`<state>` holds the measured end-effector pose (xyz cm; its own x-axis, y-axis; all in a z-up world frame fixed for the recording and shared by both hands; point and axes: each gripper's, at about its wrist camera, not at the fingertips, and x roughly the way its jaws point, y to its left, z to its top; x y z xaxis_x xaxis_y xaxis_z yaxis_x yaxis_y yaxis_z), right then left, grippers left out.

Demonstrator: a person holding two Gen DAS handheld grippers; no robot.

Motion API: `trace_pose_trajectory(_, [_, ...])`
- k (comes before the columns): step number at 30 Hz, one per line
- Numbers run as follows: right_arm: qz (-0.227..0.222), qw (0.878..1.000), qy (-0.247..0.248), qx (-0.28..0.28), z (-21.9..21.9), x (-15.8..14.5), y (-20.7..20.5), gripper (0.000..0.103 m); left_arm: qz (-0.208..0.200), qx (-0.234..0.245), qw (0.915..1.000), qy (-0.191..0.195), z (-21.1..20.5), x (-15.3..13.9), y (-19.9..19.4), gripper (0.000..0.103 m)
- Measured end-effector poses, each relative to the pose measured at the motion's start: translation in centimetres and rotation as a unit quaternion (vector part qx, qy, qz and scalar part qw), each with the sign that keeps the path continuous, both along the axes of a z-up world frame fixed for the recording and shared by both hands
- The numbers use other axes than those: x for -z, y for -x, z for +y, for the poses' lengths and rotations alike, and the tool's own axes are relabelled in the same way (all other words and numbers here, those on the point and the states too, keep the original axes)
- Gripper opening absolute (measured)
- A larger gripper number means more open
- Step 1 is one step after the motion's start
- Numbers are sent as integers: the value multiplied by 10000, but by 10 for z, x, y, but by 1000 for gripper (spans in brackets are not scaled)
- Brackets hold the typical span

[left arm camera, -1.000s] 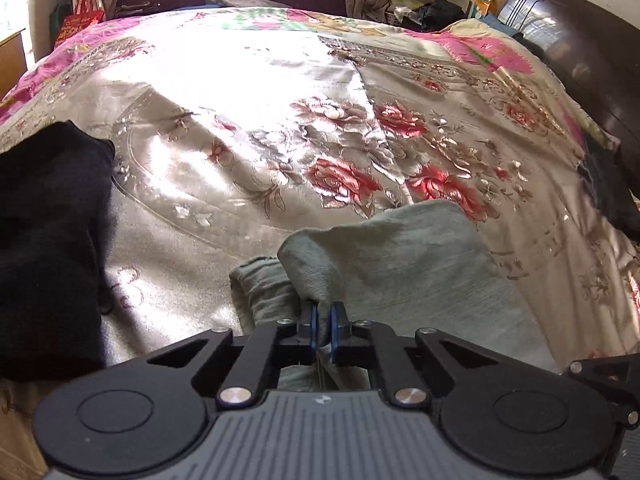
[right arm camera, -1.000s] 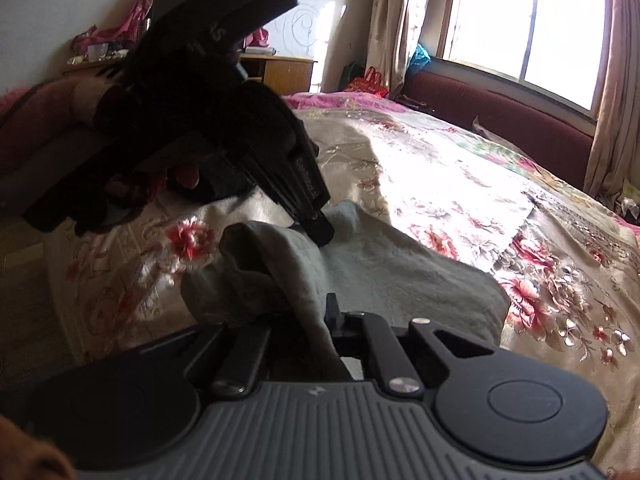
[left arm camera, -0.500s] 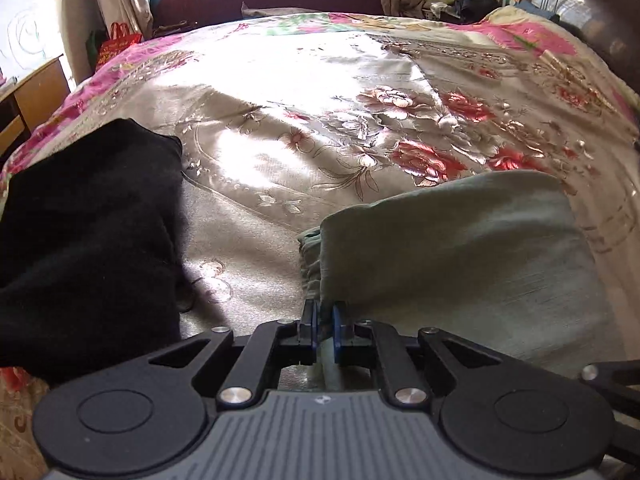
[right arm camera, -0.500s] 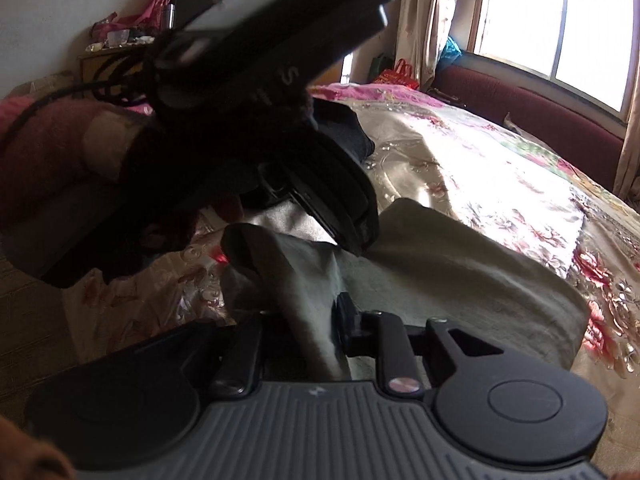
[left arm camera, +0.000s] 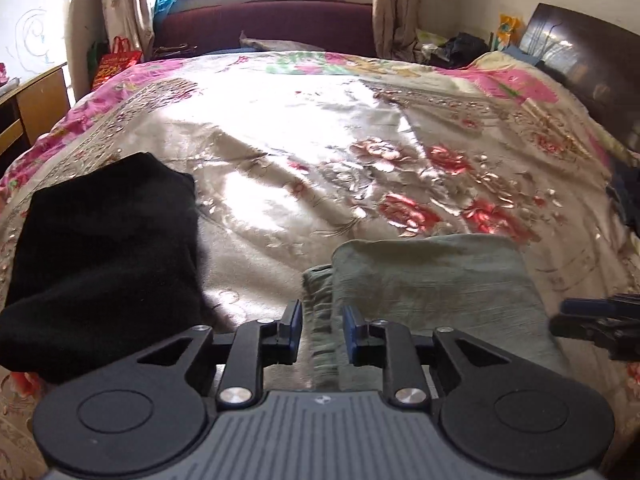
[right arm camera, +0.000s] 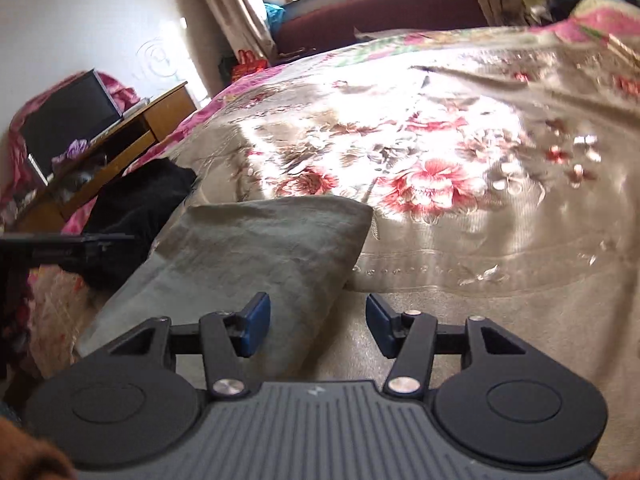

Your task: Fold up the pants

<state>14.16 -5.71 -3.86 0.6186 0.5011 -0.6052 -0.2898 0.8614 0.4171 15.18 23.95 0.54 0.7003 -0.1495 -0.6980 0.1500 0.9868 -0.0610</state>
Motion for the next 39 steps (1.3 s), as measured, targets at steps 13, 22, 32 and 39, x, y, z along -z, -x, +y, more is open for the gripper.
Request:
trace_pose_trajectory(13, [860,9857,-1423,-285,5,27,-48,11,642,185,9971,358,-7,46,-9,56])
trace_pose_trajectory(22, [880,9959,71,203,-122,-2,-58,15,626,1339,9865,704,-132,40,-16,49])
trace_pose_trajectory(32, [-534,9889,824,1119,-178,-33,-29,35,-226,1663,9837,-642,-227,0,-16,52])
trace_pose_trajectory(39, [-116,9954,383,867,-158,10,-28,35,-594,1364,9868,-638,-277,9,-42,55])
